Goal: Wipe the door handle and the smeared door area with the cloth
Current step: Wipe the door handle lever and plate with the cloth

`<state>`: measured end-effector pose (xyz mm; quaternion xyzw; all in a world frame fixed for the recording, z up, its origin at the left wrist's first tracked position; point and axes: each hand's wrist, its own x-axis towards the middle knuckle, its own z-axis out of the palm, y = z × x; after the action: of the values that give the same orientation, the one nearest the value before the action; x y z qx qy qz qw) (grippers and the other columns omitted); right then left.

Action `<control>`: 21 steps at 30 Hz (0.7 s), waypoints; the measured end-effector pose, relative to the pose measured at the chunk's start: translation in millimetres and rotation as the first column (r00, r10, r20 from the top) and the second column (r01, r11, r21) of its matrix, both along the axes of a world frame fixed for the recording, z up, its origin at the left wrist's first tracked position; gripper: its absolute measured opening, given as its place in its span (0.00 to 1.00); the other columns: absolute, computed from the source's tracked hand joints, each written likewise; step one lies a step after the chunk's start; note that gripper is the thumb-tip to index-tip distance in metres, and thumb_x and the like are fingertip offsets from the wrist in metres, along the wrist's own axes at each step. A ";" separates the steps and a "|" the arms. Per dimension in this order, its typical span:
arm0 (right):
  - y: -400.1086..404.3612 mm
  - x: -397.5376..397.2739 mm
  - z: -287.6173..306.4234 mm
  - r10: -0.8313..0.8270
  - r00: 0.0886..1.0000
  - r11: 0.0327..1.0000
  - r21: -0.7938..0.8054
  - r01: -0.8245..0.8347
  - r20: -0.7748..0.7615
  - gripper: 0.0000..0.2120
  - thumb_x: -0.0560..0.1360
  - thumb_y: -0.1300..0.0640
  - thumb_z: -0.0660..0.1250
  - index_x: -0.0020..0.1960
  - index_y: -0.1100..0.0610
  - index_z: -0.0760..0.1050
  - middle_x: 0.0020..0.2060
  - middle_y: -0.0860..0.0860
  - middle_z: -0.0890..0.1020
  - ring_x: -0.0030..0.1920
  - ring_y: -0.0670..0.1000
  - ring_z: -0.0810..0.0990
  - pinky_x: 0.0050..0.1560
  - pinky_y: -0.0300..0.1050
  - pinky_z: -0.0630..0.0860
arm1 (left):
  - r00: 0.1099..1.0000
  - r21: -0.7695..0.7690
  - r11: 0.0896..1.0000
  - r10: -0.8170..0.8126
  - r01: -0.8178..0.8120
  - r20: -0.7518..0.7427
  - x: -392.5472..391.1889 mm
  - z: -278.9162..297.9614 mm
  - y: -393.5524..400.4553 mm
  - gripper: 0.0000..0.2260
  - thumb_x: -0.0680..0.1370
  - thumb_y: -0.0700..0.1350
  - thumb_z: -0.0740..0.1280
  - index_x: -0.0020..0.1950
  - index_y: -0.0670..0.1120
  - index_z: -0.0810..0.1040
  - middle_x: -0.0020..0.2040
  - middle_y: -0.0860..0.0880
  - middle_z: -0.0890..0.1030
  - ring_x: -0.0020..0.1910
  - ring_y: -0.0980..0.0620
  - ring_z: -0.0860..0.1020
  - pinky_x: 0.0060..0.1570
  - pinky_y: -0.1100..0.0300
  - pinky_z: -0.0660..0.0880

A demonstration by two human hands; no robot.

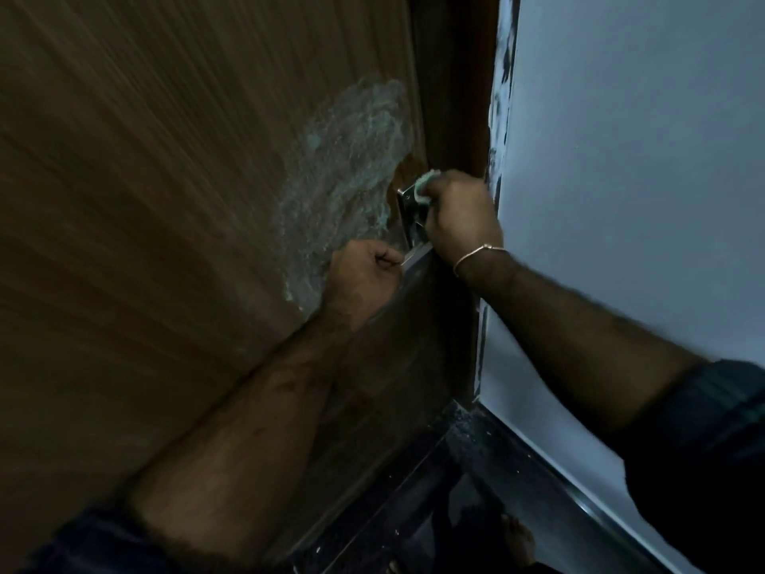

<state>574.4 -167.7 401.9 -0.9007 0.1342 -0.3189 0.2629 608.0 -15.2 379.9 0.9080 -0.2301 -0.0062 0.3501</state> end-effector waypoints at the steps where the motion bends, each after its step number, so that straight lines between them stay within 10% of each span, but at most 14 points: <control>1: 5.1 0.4 2.8 -0.044 0.993 0.997 0.071 0.037 0.105 0.13 0.74 0.67 0.64 0.57 0.62 0.80 0.55 0.59 0.82 0.55 0.57 0.81 0.62 0.44 0.74 | 1.000 0.003 1.000 0.001 -0.001 0.001 0.4 -0.1 0.1 0.05 0.73 0.39 0.73 0.47 0.47 0.86 0.39 0.57 0.81 0.34 0.66 0.76 0.40 0.71 0.74; 12: 24.2 11.6 -17.3 -0.097 0.950 0.886 0.461 -0.053 0.295 0.18 0.74 0.69 0.60 0.61 0.64 0.77 0.59 0.60 0.81 0.61 0.54 0.80 0.64 0.36 0.70 | 1.000 0.040 0.999 -0.009 0.010 -0.007 3.0 2.5 -0.5 0.07 0.73 0.41 0.73 0.50 0.47 0.86 0.48 0.49 0.86 0.48 0.52 0.83 0.53 0.56 0.80; 17: 16.2 10.6 -26.0 -0.100 0.970 0.772 0.632 -0.066 0.224 0.18 0.76 0.63 0.60 0.63 0.53 0.78 0.52 0.55 0.85 0.35 0.49 0.79 0.35 0.39 0.74 | 1.000 0.062 0.998 -0.028 0.028 -0.008 3.4 4.3 0.7 0.06 0.74 0.41 0.72 0.49 0.48 0.86 0.47 0.52 0.86 0.43 0.58 0.80 0.47 0.64 0.77; 21: 14.8 10.3 -33.4 -0.129 0.981 0.686 0.728 -0.016 0.143 0.17 0.77 0.62 0.60 0.62 0.53 0.78 0.53 0.52 0.84 0.39 0.50 0.81 0.38 0.42 0.79 | 0.998 0.035 0.998 -0.044 0.045 -0.033 3.6 3.8 0.7 0.06 0.74 0.39 0.72 0.48 0.47 0.86 0.47 0.52 0.86 0.43 0.58 0.81 0.48 0.61 0.79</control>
<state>584.7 -152.8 368.5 -0.6854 0.2523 -0.3289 0.5986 611.6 -14.5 383.6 0.9086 -0.2445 -0.0329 0.3370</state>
